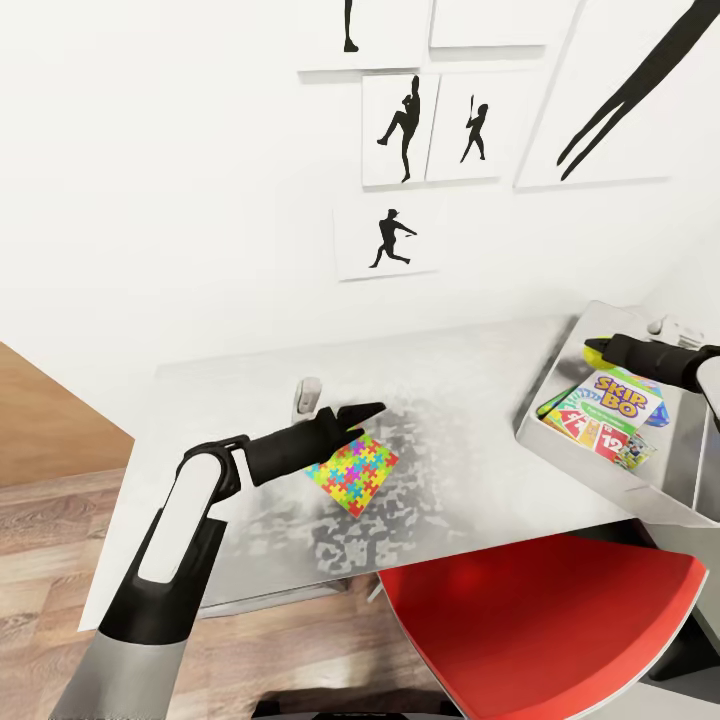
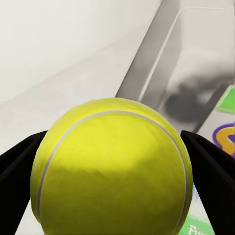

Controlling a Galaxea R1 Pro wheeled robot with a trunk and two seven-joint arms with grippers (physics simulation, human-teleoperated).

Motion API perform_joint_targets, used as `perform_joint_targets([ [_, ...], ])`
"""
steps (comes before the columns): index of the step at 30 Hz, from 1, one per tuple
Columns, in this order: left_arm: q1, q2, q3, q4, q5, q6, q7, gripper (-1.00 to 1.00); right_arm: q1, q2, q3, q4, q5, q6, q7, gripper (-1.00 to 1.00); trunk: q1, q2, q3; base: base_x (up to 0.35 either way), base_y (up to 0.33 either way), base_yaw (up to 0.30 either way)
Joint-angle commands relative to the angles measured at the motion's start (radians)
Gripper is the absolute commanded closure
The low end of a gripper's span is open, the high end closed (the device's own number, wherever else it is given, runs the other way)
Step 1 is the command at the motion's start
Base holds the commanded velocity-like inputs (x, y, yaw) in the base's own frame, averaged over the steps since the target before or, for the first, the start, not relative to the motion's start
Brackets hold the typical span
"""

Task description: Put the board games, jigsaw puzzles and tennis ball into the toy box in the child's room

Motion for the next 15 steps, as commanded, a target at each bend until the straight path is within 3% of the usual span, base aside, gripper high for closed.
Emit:
perform_joint_targets([
  [1, -0.003, -0.001, 0.0, -0.001, 0.011, 0.003, 0.014, -1.0, -0.001, -0.001, 0.003, 0.001, -0.01, -0.006, -0.009, 1.0, 0.001, -0.002, -0.002, 0.0, 0.0, 0.0],
  [15, -0.025, -0.001, 0.001, -0.001, 0.019, 0.006, 0.025, -1.0, -0.003, 0.0, 0.005, 0.016, -0.011, -0.048, -0.005, 1.0, 0.001, -0.002, -0.012, 0.0, 0.0, 0.0],
])
